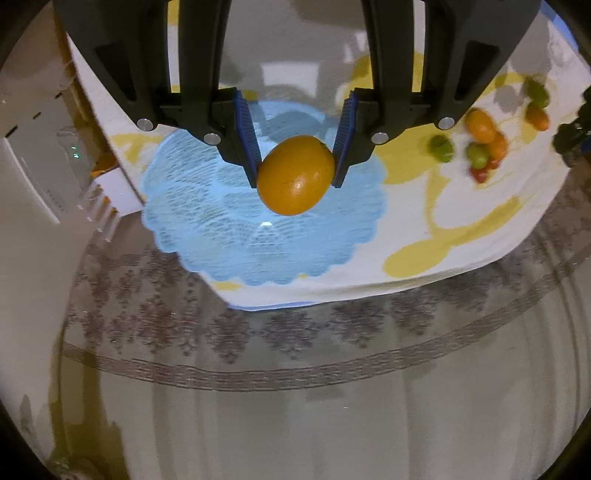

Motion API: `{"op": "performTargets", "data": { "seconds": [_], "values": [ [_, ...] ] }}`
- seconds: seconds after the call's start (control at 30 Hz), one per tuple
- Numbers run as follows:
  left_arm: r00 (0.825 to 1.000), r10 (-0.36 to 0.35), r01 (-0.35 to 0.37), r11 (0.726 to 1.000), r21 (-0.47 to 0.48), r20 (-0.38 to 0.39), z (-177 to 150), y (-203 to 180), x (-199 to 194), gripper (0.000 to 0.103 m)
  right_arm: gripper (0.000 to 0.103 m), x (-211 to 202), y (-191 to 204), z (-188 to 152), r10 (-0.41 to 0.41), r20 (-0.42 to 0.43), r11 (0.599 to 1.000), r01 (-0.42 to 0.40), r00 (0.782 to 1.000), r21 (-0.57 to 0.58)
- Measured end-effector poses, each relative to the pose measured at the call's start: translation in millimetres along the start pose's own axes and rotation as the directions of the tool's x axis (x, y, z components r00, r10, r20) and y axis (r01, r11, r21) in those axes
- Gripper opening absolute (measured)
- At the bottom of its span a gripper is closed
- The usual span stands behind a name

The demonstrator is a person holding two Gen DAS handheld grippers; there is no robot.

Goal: Organize fruits
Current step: 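Carry both fruits to the blue basket and open both tools inside it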

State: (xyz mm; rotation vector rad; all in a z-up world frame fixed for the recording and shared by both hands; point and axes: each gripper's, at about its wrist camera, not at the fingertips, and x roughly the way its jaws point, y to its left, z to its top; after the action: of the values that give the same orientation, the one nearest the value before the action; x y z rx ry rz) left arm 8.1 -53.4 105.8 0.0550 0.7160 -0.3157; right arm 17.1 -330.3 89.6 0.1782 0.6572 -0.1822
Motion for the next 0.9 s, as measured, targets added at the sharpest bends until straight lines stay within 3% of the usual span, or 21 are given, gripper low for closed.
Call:
{"op": "performTargets", "data": {
  "seconds": [0.13,0.2,0.23,0.27,0.67,0.9],
  "values": [
    [0.999,-0.038,0.038,0.998,0.049,-0.002,14,-31,10,0.040,0.041,12,-16,1,0.009,-0.028,0.999,-0.008,1.000,0.051],
    [0.999,-0.053,0.053,0.996,0.068,-0.006,19,-42,14,0.040,0.050,15,-22,2,0.020,-0.036,0.997,-0.018,0.999,0.078],
    [0.998,-0.062,0.063,0.995,0.080,-0.009,23,-50,17,0.040,0.060,14,-26,2,0.020,-0.021,0.996,-0.018,1.000,0.091],
    [0.998,-0.068,0.069,0.994,0.088,-0.013,25,-56,19,0.040,0.062,12,-27,2,0.015,-0.008,0.995,-0.015,1.000,0.095],
    [0.977,-0.203,0.212,0.963,0.164,-0.069,53,-127,64,0.040,0.062,-11,-63,3,-0.091,0.114,0.972,0.064,0.989,0.226],
    [0.962,-0.259,0.272,0.939,0.209,-0.086,60,-164,89,0.040,0.062,-7,-75,2,-0.116,0.102,0.956,0.083,0.988,0.282]
  ]
}}
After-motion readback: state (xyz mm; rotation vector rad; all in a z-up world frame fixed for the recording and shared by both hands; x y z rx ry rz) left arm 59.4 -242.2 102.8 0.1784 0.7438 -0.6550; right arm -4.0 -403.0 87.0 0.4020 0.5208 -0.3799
